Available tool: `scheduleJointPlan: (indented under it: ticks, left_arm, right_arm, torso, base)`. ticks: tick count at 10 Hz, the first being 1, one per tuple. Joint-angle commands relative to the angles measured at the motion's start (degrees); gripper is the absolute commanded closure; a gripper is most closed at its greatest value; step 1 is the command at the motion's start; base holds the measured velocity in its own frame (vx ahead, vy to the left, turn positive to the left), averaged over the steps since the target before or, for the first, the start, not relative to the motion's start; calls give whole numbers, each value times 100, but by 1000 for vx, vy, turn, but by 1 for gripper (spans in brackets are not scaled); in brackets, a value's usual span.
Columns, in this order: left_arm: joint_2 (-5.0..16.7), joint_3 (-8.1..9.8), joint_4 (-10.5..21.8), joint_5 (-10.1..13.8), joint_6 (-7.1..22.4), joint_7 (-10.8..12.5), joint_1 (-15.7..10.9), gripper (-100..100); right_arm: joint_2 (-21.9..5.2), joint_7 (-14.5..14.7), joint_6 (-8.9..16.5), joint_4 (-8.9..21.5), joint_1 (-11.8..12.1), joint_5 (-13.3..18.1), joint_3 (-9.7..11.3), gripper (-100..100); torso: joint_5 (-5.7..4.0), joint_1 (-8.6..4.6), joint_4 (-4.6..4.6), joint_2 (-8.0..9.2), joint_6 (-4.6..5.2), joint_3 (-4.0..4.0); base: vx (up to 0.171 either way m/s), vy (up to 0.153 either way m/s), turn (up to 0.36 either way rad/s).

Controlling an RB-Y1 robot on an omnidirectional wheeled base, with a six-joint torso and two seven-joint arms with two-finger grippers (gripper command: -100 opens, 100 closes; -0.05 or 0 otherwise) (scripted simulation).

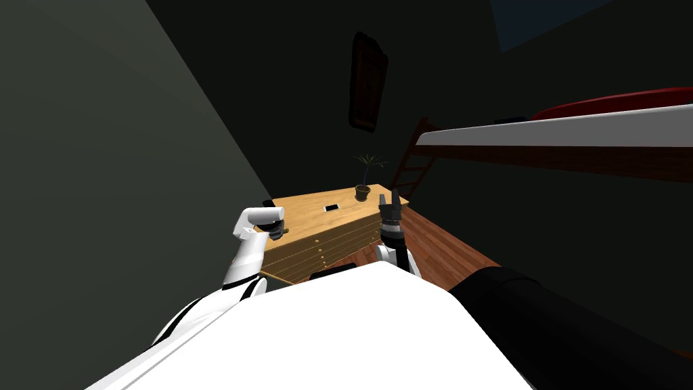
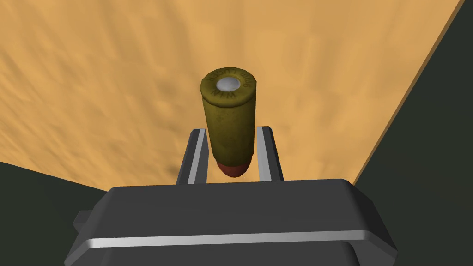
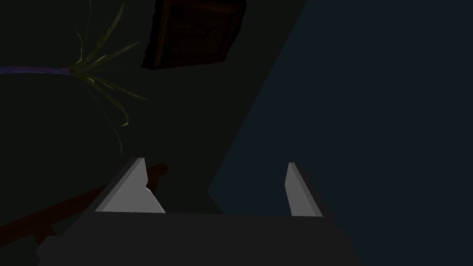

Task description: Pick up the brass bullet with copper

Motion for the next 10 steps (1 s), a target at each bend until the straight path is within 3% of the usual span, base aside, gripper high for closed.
scheduleJointPlan:
  ticks: [1, 2, 8, 9, 10]
  left_arm:
    - [0, 0, 0, 0, 0, 0, 0, 0]
    - [-2, -37, -209, 41, 148, -74, 49, 100]
    - [-8, -148, -852, 165, 580, -298, 197, 100]
    - [-6, -127, -740, 150, 480, -259, 188, 100]
    - [-4, -129, -758, 153, 500, -272, 192, 0]
  right_arm:
    - [0, 0, 0, 0, 0, 0, 0, 0]
    - [0, 0, 0, 0, 0, 0, 0, 0]
    - [0, 0, 0, 0, 1, 0, 0, 0]
    - [0, 0, 0, 0, 1, 0, 0, 0]
    - [0, 0, 0, 0, 0, 0, 0, 0]
  torso:
    - [0, 0, 0, 0, 0, 0]
    - [0, 0, 0, 0, 0, 0]
    - [-3, -11, -3, -12, 0, -7]
    - [-4, -13, -2, -15, -1, -8]
    - [-2, -8, -3, -11, 3, -7]
  base:
    - [0, 0, 0]
    - [46, -26, 180]
    - [47, -35, 105]
    - [23, -19, 32]
    - [0, 0, 0]
